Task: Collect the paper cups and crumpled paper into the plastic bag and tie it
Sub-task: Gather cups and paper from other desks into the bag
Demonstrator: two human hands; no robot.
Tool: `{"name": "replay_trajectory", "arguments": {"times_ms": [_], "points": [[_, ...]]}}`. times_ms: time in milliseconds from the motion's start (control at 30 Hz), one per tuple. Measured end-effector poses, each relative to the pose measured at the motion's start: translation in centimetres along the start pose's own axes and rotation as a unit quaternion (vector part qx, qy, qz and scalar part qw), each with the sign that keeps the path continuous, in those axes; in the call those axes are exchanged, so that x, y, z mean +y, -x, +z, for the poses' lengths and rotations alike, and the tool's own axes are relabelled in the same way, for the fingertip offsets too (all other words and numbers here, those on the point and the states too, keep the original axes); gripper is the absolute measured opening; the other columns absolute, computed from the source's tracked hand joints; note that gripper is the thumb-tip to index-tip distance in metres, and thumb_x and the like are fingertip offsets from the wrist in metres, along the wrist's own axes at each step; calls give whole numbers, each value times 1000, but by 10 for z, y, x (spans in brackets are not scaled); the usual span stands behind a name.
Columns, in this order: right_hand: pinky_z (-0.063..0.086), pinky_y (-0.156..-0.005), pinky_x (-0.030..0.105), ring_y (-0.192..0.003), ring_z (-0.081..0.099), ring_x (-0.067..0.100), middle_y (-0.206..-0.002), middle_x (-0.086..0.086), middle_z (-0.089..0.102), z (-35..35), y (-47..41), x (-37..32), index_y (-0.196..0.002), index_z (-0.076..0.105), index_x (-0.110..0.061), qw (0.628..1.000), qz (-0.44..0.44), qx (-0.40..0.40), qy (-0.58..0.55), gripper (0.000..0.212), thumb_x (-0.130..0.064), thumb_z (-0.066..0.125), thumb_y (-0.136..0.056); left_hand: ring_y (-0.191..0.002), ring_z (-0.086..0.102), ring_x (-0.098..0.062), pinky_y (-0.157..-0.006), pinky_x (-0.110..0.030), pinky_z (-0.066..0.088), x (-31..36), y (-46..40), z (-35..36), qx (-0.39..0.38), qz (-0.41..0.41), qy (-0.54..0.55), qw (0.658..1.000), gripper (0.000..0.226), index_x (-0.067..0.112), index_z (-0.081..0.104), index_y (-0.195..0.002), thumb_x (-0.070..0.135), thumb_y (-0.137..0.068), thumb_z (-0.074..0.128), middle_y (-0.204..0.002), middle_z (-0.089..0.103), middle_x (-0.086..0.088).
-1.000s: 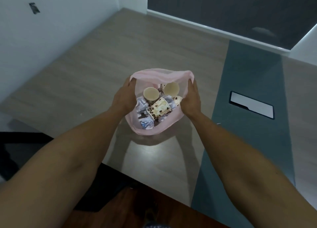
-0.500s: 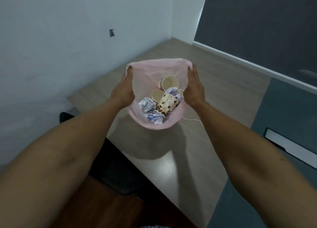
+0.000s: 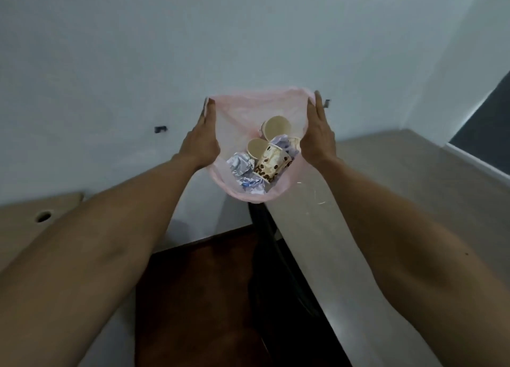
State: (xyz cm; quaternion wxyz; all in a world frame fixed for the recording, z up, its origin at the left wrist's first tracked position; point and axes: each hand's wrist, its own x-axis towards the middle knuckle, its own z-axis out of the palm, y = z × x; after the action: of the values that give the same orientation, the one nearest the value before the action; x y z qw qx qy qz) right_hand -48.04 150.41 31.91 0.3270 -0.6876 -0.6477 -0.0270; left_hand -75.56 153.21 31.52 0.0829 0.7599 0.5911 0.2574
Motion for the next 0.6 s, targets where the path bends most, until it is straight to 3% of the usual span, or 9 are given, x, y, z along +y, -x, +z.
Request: {"name": "replay_trajectory", "arguments": {"times_ms": [100,267,433,500,600], "points": [[48,-71,40,-94,61,38,-168,-18,-2,30,-1,-87,-160,18,-27,999,-29,-16,-28,96,17,45,-79,-135,47,-41,-106,-48,40,-68,27,-53,32,-44,-12,998,95,23,-11,-161,-5,-92,47,-170,-6,1],[48,-66,40,-79,62,35,-167,-21,-8,102,20,-223,-159,15,-26,992,-98,-44,-71,83,-4,55,-90,-120,57,-44,-93,-44,45,-183,93,-134,64,-115,-33,991,95,24,-11,-161,-3,-91,47,-170,-5,0],[46,-57,39,-84,61,38,-170,-11,-6,187,61,-345,-161,13,-24,973,-172,-97,-117,96,18,50,-83,-115,60,-46,-91,-46,47,-299,174,-197,83,-181,-65,978,96,23,-9,-161,-5,-87,45,-170,-6,5],[52,-58,43,-93,64,37,-170,-8,-5,216,81,-389,-162,13,-22,959,-209,-125,-143,100,21,51,-80,-120,58,-45,-92,-47,48,-342,206,-216,89,-206,-80,971,98,22,-9,-161,-7,-85,45,-170,-6,5],[52,-56,44,-90,67,37,-170,-6,-5,255,110,-445,-162,13,-21,937,-253,-170,-171,101,21,50,-78,-135,48,-42,-100,-50,48,-397,249,-239,92,-248,-89,960,100,18,-10,-161,-12,-82,44,-170,-7,1]]}}
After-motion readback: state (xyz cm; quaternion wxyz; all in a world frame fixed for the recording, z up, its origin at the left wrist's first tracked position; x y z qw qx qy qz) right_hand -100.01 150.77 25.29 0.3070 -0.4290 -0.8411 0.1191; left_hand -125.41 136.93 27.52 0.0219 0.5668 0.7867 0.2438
